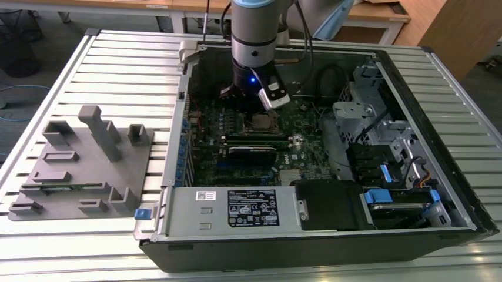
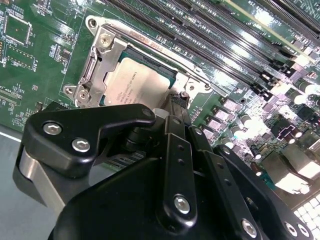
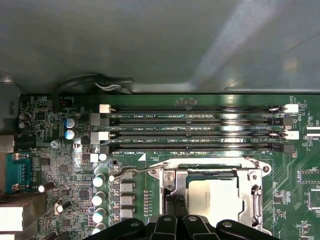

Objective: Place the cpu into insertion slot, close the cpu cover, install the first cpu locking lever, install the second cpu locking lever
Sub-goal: 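Close the cpu cover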

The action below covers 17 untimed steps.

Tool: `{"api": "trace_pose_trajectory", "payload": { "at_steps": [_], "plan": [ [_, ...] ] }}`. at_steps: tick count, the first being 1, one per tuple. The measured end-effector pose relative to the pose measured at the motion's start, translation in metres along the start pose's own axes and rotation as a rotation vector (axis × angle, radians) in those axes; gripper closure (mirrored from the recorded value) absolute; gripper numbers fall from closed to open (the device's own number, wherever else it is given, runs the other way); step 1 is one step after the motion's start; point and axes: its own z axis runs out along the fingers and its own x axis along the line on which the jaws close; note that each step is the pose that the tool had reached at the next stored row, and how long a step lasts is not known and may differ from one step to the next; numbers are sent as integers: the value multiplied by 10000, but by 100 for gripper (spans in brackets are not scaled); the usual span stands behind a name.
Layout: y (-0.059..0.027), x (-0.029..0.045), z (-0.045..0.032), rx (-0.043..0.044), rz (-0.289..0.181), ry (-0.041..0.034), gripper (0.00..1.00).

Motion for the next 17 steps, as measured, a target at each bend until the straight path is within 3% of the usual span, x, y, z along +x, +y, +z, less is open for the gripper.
{"api": "trace_pose_trajectory", "payload": {
  "at_steps": [10, 17],
  "plan": [
    [2, -1, -7, -14, 0, -10, 89],
    [4, -5, -143, -4, 0, -4, 89]
  ]
}}
